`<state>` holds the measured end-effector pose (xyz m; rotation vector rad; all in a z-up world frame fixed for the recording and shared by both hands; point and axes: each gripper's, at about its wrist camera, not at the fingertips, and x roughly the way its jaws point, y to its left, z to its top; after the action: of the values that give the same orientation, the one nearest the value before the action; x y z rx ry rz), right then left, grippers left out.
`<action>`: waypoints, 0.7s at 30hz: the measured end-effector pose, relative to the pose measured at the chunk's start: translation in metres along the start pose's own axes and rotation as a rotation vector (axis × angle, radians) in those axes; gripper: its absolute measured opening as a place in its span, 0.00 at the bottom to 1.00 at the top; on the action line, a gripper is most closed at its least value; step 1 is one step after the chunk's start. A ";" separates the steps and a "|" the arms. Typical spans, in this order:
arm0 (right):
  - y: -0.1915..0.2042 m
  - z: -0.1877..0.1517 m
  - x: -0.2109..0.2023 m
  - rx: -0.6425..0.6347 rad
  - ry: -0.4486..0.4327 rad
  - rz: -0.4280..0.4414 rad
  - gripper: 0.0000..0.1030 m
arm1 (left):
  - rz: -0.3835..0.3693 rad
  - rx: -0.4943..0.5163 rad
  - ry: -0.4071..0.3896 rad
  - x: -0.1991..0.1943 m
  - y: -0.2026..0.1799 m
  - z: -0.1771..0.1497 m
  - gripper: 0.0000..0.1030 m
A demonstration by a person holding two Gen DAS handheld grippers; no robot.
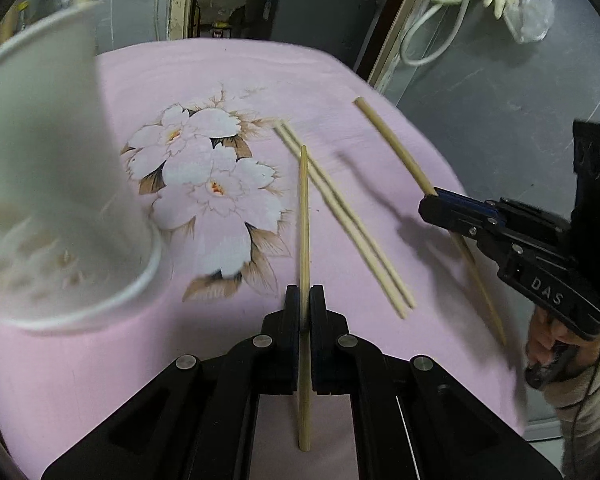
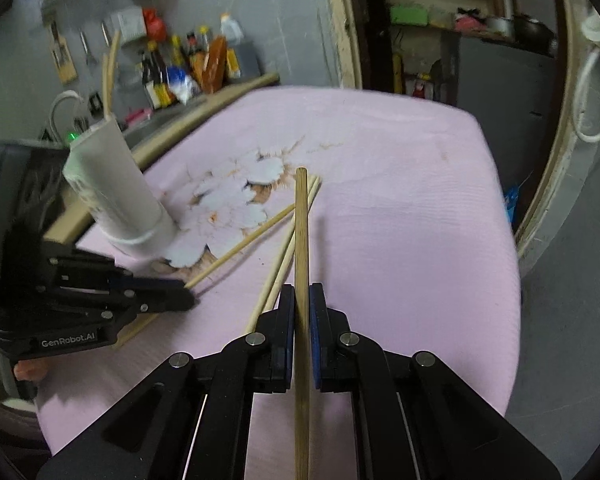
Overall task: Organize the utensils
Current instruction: 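Lift both chopsticks upright and carry them over the white basket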
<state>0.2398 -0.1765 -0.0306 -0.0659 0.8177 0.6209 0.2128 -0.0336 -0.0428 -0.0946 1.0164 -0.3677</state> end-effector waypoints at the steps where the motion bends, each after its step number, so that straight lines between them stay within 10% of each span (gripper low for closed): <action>1: 0.001 -0.004 -0.007 0.012 -0.033 0.004 0.05 | -0.009 -0.004 -0.030 -0.006 0.000 -0.004 0.02; 12: 0.055 -0.017 -0.070 -0.044 -0.395 -0.038 0.05 | 0.018 0.025 -0.492 -0.085 -0.007 -0.035 0.02; 21: 0.096 0.009 -0.101 -0.071 -0.607 0.000 0.05 | 0.091 0.023 -0.718 -0.138 0.001 -0.028 0.02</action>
<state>0.1418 -0.1447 0.0632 0.0577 0.2086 0.6238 0.1247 0.0174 0.0545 -0.1461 0.3050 -0.2318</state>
